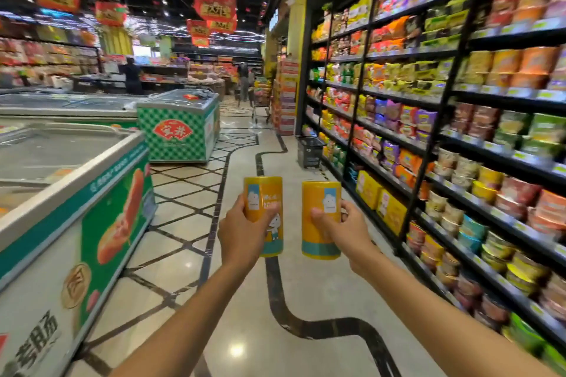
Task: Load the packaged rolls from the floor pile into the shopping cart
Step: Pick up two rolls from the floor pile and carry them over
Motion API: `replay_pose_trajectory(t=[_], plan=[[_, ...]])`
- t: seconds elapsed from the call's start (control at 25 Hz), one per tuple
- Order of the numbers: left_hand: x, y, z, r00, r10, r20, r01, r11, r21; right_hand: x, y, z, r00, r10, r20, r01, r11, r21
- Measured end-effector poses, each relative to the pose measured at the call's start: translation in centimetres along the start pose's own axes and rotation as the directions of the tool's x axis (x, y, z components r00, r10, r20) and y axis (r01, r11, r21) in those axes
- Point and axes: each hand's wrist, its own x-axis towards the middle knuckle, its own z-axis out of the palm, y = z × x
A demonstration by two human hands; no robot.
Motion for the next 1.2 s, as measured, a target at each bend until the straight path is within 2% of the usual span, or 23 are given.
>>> replay_pose_trajectory(t=[0.12, 0.2, 0.4, 0.56, 0.64, 0.92, 1.2], plan=[[-4.8, 4.1, 6.2, 0.983, 0.040, 0.180, -0.021, 0.994, -0.107, -4.2, -0.5, -9.4, 0.986, 0.014, -0.169, -0.018, 1.000, -0.018], [-9.3, 7.7, 10.7, 0.944, 0.110, 0.311, -0.055, 0.982, -0.178, -7.9, -0.8, -16.4, 0.947, -0.005, -0.321, -0.002, 1.000, -0.022], [-22.9, 16.9, 19.3, 0.784, 0.271, 0.558, -0.081, 0.936, -0.341, -19.5, -0.3, -32.2, 0.798, -0.028, -0.602, -0.017, 0.998, -0.068], [-36.3, 24.2, 24.5, 0.598, 0.356, 0.718, -0.072, 0.916, -0.395, -31.7, -0.2, -43.9, 0.652, -0.015, -0.758, -0.035, 0.998, -0.050], [-44.1, 27.8, 26.1, 0.509, 0.395, 0.765, -0.048, 0.900, -0.433, -38.1, 0.4, -49.5, 0.593, -0.019, -0.805, -0.051, 0.997, -0.060], [-67.1, 36.0, 30.7, 0.308, 0.448, 0.839, 0.003, 0.881, -0.472, -56.0, 3.2, -64.8, 0.387, -0.012, -0.922, -0.127, 0.990, -0.067], [-82.4, 40.8, 36.5, 0.075, 0.481, 0.873, 0.011, 0.876, -0.483, -66.1, 7.3, -76.3, 0.155, 0.039, -0.987, -0.209, 0.978, 0.006]])
